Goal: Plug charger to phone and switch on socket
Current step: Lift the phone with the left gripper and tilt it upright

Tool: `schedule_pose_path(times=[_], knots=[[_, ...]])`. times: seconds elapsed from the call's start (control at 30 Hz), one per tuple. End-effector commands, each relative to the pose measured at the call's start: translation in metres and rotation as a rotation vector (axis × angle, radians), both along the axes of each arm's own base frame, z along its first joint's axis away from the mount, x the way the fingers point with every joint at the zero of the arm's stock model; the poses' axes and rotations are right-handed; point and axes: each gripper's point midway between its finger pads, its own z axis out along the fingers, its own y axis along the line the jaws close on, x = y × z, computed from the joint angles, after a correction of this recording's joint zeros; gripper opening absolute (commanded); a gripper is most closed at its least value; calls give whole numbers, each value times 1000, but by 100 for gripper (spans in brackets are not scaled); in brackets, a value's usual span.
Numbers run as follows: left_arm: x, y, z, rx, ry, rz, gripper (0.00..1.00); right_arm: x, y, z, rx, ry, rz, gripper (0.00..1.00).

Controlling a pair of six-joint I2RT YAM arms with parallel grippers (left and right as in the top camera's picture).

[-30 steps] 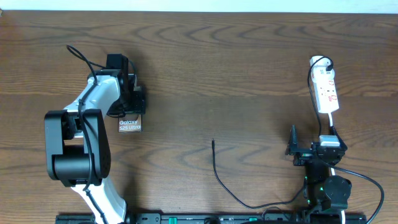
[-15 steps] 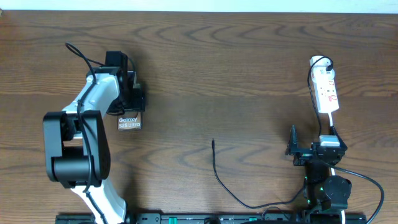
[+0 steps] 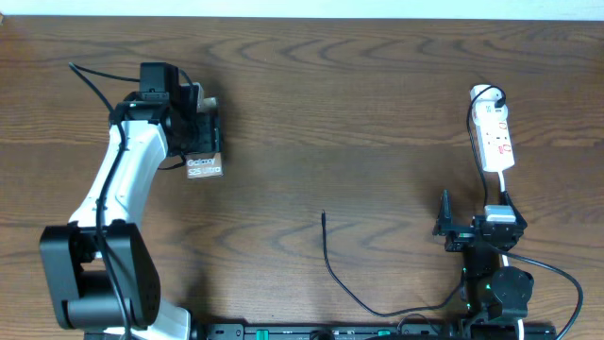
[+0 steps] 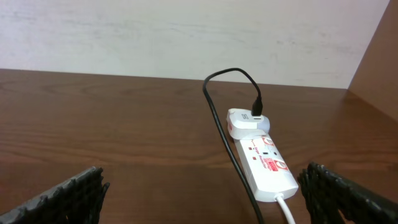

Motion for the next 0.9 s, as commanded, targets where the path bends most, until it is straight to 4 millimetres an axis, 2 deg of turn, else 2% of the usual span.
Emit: schedule_pose_path(times=[0.0, 0.3, 0.57, 0.87], knots=[[8, -25, 38, -162, -72, 17, 8, 0, 2, -1, -13, 4, 11, 99], [2, -57, 56, -461, 30, 195, 8, 0, 2, -1, -13, 4, 11, 99], [-7, -86, 76, -765, 244, 424, 8, 0, 2, -1, -13, 4, 11, 99], [-22, -115, 108, -1040, 501, 512, 7, 0, 2, -1, -13, 4, 11, 99]])
